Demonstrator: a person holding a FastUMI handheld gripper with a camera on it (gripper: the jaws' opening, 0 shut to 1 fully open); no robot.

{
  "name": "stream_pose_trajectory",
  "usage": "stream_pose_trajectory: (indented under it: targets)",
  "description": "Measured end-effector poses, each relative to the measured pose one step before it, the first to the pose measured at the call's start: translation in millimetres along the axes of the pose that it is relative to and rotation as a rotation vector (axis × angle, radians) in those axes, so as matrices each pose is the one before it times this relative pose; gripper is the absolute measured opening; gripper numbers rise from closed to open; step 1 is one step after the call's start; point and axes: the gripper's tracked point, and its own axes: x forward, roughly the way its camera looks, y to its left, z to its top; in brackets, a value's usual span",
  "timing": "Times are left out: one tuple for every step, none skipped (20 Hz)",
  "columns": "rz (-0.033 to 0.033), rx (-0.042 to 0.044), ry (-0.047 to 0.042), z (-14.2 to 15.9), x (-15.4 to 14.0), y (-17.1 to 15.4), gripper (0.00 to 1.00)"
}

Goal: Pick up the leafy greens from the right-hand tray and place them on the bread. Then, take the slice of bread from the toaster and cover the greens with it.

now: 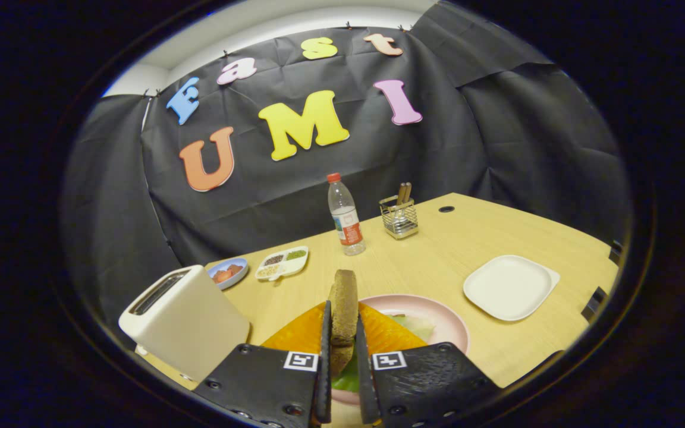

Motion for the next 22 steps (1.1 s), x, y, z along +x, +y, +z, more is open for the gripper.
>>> stream_pose_trajectory:
  targets:
    - [-0.0051,-0.00903,0.01456,-3.81,2.38,-5.77,0.19]
    - [-0.00311,-0.00915,0.01889,-3.42,0.19,-5.79,0.25]
    - [-0.00282,-0.00013,0.01731,-4.15,3.99,-5.4,0.31]
    - [-0.00116,0.00196,0.01973,-3.61,1.21,-5.12,0.38]
    - [-0.00493,0.00102,0.01661,-2.43,1.36,-4.89,0.43]
    - [-0.0096,-0.00259,0.0132,-1.45,1.01,-5.71,0.48]
    - [-0.00454,-0.00418,0.00734,-0.76,0.54,-3.74,0.53]
    - [-0.00092,-0.00464,0.00231,0.33,-0.87,-3.73,0.59]
    - [-0.00535,-0.00667,0.00024,0.36,-1.74,-4.18,0.61]
    - [-0.00805,-0.00992,-0.00429,2.82,-1.57,-5.55,0.68]
    - [-0.00297,-0.00736,-0.00316,1.57,-0.97,-4.52,0.76]
    - [-0.00565,-0.00407,-0.00699,3.32,-2.47,-5.41,0.82]
    - [-0.00158,-0.00261,-0.01208,5.52,-2.05,-3.74,0.86]
    - [-0.00059,-0.00685,-0.01973,6.77,-3.56,-4.09,0.9]
    - [-0.00104,-0.00919,-0.02775,8.56,-4.91,-4.05,0.9]
    - [-0.00224,-0.0092,-0.03269,11.58,-5.44,-4.53,0.92]
    - [0.00472,-0.01046,-0.03601,9.89,-5.74,-2.53,0.95]
    - [-0.00195,-0.01221,-0.03507,12.66,-6.08,-4.23,0.96]
    - [-0.00297,-0.01428,-0.03178,10.8,-5.43,-6.53,0.96]
    - [0.00328,-0.0142,-0.02823,12.41,-6.41,-4.51,0.96]
    - [-0.00097,-0.01643,-0.02682,11.42,-6.4,-4.67,0.96]
    - [-0.00386,-0.01565,-0.02726,12.54,-6.84,-7.38,0.96]
